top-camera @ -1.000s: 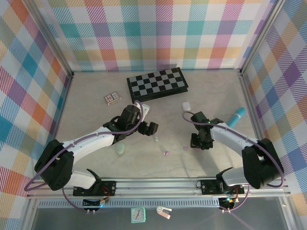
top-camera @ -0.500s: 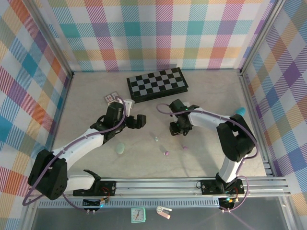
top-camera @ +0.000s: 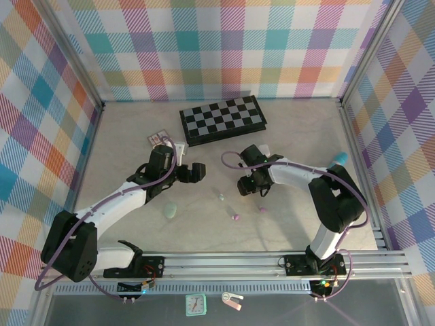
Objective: Insert wireless bluetooth earbuds into charging case
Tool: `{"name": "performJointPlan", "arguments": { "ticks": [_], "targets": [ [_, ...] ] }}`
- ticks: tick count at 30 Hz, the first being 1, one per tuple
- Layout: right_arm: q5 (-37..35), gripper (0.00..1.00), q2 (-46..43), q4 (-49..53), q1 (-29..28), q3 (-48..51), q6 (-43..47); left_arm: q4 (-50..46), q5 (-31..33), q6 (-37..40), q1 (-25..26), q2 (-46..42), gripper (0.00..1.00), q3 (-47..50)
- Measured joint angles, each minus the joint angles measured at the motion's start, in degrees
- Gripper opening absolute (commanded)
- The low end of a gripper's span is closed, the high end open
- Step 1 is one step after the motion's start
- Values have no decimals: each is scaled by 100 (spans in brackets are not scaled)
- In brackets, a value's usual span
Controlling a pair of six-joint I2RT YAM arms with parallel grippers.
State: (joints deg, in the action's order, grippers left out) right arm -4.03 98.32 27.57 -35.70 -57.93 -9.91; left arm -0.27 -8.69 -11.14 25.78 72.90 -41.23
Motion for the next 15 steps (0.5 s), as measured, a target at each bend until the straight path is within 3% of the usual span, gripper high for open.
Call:
{"name": "performJointPlan", "arguments": {
  "ticks": [15],
  "targets": [
    [17,31,-4,-168,0,7,101,0,-107,-2,-2,0,100,-2]
  ]
}}
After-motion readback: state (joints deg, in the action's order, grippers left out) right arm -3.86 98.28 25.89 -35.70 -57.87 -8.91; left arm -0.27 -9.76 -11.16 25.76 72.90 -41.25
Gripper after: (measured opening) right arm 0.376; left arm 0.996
